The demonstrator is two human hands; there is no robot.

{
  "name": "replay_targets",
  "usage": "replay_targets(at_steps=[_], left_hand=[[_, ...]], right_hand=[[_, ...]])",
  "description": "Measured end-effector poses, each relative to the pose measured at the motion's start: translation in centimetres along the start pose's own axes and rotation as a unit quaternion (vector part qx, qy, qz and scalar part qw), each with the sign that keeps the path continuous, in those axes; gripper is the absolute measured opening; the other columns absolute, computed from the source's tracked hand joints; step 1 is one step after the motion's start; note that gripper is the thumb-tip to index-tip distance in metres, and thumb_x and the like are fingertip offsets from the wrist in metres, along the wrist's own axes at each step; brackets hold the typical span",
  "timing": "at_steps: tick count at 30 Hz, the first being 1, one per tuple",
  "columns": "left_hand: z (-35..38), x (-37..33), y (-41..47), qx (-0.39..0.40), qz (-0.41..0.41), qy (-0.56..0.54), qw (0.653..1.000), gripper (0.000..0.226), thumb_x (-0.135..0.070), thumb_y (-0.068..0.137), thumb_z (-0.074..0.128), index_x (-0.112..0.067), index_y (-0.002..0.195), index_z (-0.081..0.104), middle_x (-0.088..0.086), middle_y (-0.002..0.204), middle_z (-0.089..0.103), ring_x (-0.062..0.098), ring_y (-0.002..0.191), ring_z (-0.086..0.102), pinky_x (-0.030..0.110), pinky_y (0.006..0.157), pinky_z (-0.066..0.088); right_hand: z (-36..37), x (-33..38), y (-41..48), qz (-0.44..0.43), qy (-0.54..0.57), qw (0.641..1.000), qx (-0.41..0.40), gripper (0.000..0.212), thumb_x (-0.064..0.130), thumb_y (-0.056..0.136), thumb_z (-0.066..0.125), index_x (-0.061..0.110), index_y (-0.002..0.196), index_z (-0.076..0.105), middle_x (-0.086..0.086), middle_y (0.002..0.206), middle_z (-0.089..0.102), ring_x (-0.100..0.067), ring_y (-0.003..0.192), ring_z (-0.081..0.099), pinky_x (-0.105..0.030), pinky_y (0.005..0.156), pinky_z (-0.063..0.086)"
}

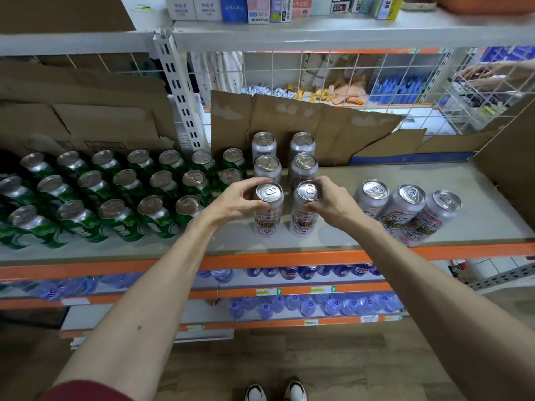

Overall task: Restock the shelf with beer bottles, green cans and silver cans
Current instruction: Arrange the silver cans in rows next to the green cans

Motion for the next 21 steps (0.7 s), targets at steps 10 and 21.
replay_targets(at_steps=[10, 21], left_hand=[[-0.35, 0.34, 0.21, 0.014, -0.001, 0.01, 1.0, 0.063, -0.012, 0.08, 0.079, -0.018, 0.138, 0.055, -0.004, 0.133, 0.062, 0.007, 0.123, 0.058, 0.033, 0.111, 0.042], [0.17, 0.24, -0.47, 0.022, -0.016, 0.013, 1.0, 0.092, -0.028, 0.066, 0.087, -0.017, 0.146, 0.042, 0.0, 0.137, 0.057, 0.01, 0.125, 0.056, 0.038, 0.111, 0.042]], right_hand=[[-0.05, -0.03, -0.1, 0.001, 0.006, 1.0, -0.002, 0.06, 0.024, 0.084, 0.074, 0.02, 0.135, 0.044, -0.011, 0.124, 0.063, -0.029, 0.109, 0.06, -0.042, 0.096, 0.049], [-0.03, 0.59, -0.52, -0.001, 0.02, 1.0, 0.006, 0.063, 0.021, 0.084, 0.074, 0.014, 0.137, 0.04, -0.014, 0.127, 0.061, -0.03, 0.111, 0.059, -0.041, 0.096, 0.048]])
Point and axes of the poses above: each hand's wrist, its own y-axis towards the middle knuckle, its own z-axis out of the palm, x = y × z, the point moved 8 cm from there along y, towards the middle knuckle
